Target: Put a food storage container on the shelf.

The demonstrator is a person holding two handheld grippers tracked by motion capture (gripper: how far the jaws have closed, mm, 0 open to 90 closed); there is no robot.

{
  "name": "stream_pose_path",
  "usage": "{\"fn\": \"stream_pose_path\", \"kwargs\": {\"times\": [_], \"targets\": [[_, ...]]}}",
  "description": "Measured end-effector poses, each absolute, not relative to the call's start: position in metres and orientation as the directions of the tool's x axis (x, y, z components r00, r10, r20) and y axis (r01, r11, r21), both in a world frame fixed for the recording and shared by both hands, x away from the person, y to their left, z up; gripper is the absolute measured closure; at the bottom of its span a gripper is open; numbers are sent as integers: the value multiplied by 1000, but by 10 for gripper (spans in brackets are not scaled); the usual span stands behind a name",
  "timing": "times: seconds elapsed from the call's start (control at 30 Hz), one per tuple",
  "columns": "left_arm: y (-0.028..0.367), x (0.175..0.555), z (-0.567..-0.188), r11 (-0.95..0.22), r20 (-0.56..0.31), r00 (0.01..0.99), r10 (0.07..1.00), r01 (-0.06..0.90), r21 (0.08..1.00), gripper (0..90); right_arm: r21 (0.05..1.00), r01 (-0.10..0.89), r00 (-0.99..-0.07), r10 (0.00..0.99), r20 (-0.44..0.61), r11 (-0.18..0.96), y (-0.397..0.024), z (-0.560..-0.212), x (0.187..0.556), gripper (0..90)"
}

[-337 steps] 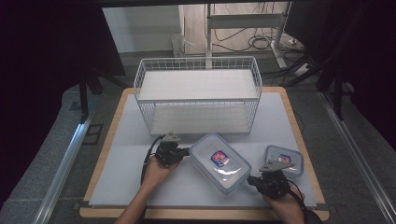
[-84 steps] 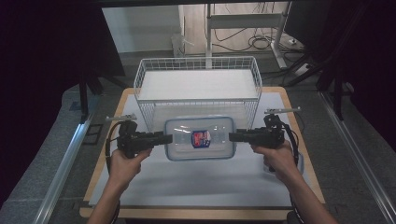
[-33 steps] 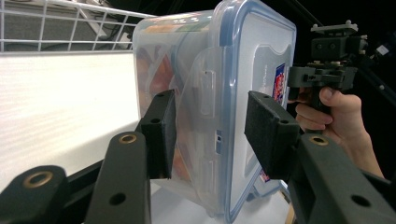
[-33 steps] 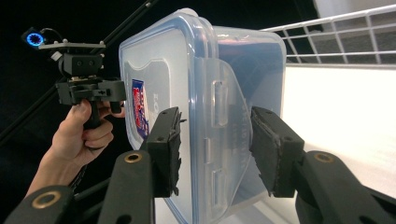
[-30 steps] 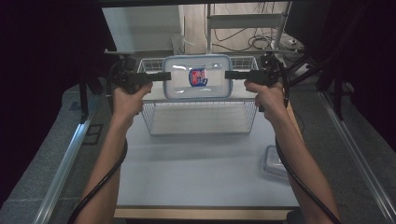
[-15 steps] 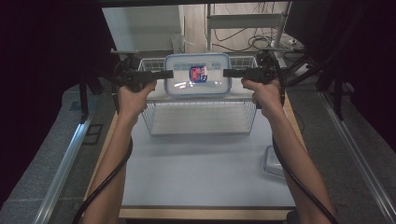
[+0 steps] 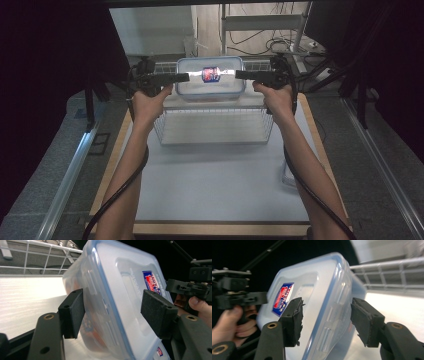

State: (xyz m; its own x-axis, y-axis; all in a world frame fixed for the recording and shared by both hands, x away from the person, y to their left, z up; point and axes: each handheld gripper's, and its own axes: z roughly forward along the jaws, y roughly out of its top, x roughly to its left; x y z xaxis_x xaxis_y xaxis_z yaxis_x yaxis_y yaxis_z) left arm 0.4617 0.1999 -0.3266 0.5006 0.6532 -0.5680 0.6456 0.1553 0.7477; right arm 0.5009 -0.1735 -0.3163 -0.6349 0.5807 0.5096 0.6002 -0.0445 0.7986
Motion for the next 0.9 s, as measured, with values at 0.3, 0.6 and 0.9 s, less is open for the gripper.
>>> {"fn": "stream_pose_path", "kwargs": {"times": [0.3, 0.6, 0.9], "targets": [[204, 445, -320, 107, -422, 532, 734, 523, 845, 278, 877, 479, -653, 684, 324, 42, -168, -310, 489, 464], [200, 390, -326, -64, -195, 598, 777, 383, 922, 576, 905, 415, -698, 670, 254, 89, -181, -307, 462, 567], [178, 372, -356, -171, -142, 661, 737, 385, 907, 897, 905, 402, -727, 649, 223, 139, -187, -332, 436, 772]]}}
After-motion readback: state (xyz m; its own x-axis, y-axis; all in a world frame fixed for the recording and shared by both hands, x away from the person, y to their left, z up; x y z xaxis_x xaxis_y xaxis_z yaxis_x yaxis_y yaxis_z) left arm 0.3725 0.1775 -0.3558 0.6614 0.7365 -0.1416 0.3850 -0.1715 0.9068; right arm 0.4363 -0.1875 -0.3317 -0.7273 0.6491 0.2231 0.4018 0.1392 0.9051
